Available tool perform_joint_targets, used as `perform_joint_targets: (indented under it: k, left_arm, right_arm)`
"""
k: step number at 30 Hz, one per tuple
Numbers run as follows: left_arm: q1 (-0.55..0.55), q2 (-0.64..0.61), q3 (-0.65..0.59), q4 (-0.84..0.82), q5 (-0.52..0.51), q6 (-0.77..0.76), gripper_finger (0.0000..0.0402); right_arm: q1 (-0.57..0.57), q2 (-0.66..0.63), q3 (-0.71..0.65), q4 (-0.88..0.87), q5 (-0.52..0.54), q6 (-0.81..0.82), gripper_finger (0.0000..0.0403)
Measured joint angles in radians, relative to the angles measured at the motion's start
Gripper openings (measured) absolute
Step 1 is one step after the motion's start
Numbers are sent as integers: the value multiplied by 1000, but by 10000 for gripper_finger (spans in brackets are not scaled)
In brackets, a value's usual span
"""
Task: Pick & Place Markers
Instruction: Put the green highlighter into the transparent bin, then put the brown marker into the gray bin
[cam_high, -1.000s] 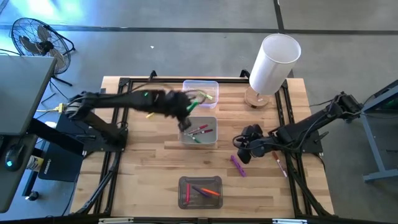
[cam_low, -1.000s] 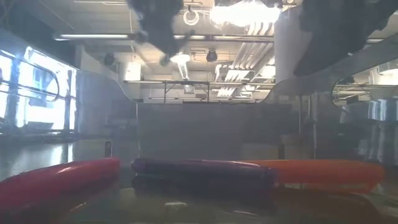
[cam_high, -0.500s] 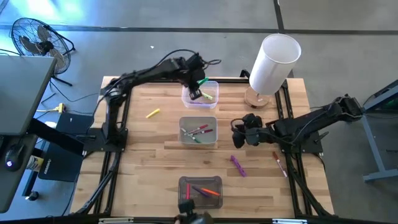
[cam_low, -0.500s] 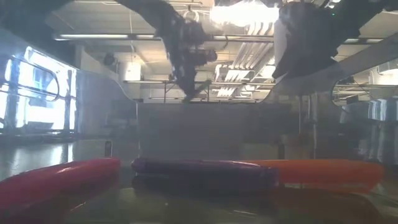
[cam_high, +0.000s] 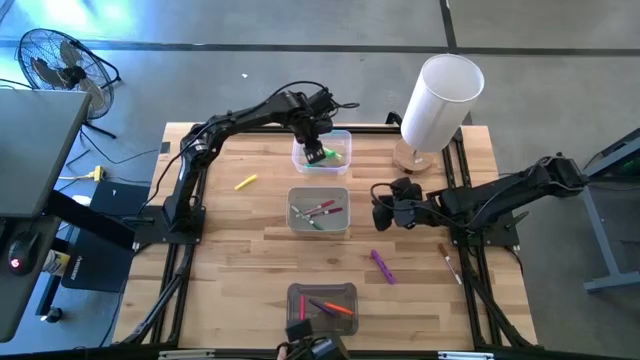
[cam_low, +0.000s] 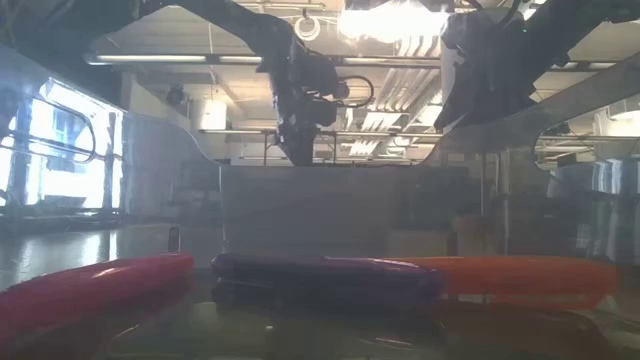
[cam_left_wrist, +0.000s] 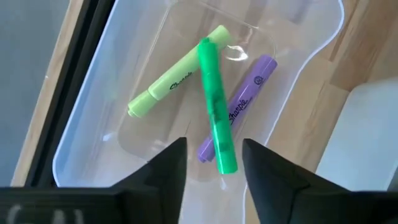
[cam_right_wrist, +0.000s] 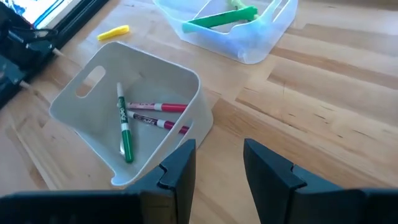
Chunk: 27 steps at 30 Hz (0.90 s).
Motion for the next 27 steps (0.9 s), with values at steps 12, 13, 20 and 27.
perform_joint_targets:
  k: [12,13,20,27]
  left_arm:
    - [-47,-162,1,-73,11,-253,189]
    - [-67,-190,1,-70,4,-276,184]
    - [-241,-334,-13,-154,-56,-380,106]
    - [-464,-457,-205,-125,-58,-517,11]
  right_arm:
    - [0,0,-1,0,-58,-169,124]
    - [0,0,-1,0,-58,-183,124]
    - [0,0,-1,1,-95,-270,124]
    - [0,0,-1,9,-108,-268,124]
